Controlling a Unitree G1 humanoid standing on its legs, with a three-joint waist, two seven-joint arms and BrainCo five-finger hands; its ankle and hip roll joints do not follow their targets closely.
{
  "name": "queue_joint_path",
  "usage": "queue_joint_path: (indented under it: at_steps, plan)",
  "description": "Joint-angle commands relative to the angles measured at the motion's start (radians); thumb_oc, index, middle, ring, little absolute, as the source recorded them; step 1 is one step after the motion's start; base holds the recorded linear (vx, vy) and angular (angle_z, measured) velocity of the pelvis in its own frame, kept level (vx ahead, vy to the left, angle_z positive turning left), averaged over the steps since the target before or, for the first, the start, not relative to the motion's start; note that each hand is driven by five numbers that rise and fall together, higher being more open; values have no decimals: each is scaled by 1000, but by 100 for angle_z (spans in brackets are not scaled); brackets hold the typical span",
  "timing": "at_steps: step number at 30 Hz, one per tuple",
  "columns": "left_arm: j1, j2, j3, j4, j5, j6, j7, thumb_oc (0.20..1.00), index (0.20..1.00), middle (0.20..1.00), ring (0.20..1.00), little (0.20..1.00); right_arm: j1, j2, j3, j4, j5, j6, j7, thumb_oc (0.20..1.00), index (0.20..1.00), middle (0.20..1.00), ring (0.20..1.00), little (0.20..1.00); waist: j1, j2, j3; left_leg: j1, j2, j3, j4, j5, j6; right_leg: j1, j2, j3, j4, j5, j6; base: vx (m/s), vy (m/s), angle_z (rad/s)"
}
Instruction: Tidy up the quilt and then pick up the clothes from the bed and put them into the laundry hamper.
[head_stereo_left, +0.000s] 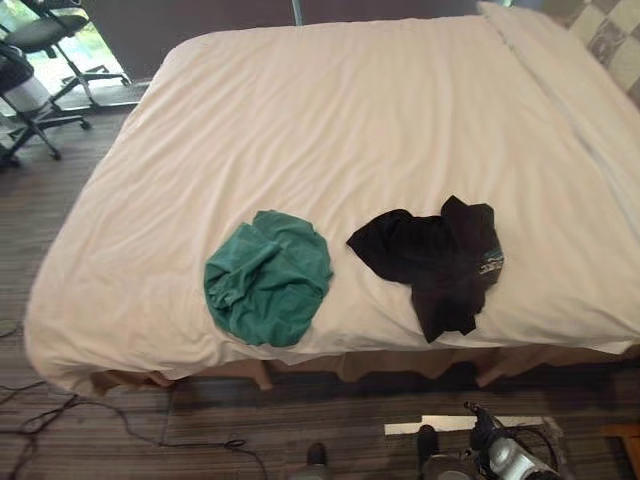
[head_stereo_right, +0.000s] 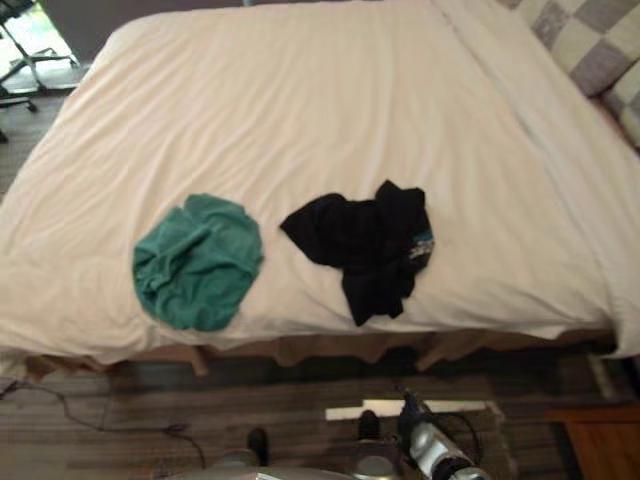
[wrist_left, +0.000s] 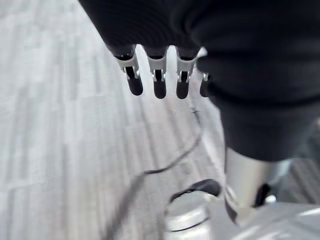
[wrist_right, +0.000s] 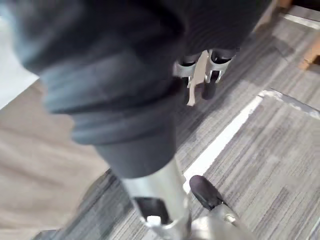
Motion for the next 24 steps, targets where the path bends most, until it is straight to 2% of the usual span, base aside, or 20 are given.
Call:
queue_joint_path:
  at_steps: [1,4,5,6,7,11,13,15,20,22,24]
  plan:
    - [-79,62,59,35,-95,-1,95,1000,1000,1000,1000,1000,46,43,-122,81,150,24,-92,1000,1000,1000,1000,1000,-32,-123,-45,-7,-52,11,-11,-16,-10,-10,-74,17,70,-68,47,160,-42,7]
    - [-100,103,103,-39,-121,-20,149,1000,1000,1000,1000,1000,88,-32,-256,-9,224,-4,-154,1000,1000,1000,1000,1000,-55,-124,-62,11,-46,21,-19,-15,-13,16,-82,11,48,-64,54,120,-30,-8]
    - [-99,102,102,-40,-121,-19,149,1000,1000,1000,1000,1000,91,-32,-257,-12,224,-2,-154,1000,1000,1000,1000,1000,-55,-123,-62,12,-46,20,-19,-16,-13,18,-82,10,47,-64,54,70,-20,-7]
    - [-115,166,131,-189,-120,-43,179,1000,1000,1000,1000,1000,127,-101,-311,-142,201,-19,-192,1000,1000,1000,1000,1000,-66,-122,-68,15,-43,24,-21,-14,-14,22,-86,8,41,-60,59,43,-14,-4]
    - [-111,166,131,-193,-119,-41,179,1000,1000,1000,1000,1000,131,-101,-312,-147,199,-16,-191,1000,1000,1000,1000,1000,-66,-121,-68,17,-42,24,-21,-14,-14,23,-86,8,41,-60,59,56,-18,0]
    - [-115,320,189,-513,-54,-77,212,1000,1000,1000,1000,1000,148,-267,-384,-385,76,-23,-222,1000,1000,1000,1000,1000,-76,-118,-76,22,-41,31,-24,-14,-17,27,-93,0,33,-53,69,28,-13,-9]
    - [-139,419,207,-708,46,-102,220,1000,1000,1000,1000,1000,116,-408,-410,-551,-69,-34,-236,1000,1000,1000,1000,1000,-79,-118,-84,28,-36,35,-23,-18,-19,28,-94,0,32,-53,73,34,-23,-9]
    - [-163,452,176,-832,105,-125,197,1000,1000,1000,1000,1000,76,-512,-375,-658,-189,-43,-231,1000,1000,1000,1000,1000,-77,-122,-87,33,-30,38,-24,-20,-22,30,-94,1,30,-54,75,17,-13,0]
    - [-152,464,95,-1047,202,-152,100,1000,1000,1000,1000,1000,4,-580,-290,-791,-298,-51,-192,1000,1000,1000,1000,1000,-70,-126,-89,43,-26,39,-24,-27,-24,41,-94,-2,26,-58,75,0,0,0]
    - [-167,465,61,-1071,208,-151,78,1000,1000,1000,1000,1000,-57,-563,-230,-802,-289,-55,-178,1000,1000,1000,1000,1000,-60,-126,-88,44,-27,36,-24,-29,-23,44,-94,-1,29,-62,74,16,-7,1]
    - [-168,465,63,-1070,208,-151,78,1000,1000,1000,1000,1000,-64,-562,-225,-799,-288,-55,-178,1000,1000,1000,1000,1000,-63,-127,-86,45,-27,36,-24,-29,-23,44,-94,-1,30,-62,74,0,0,0]
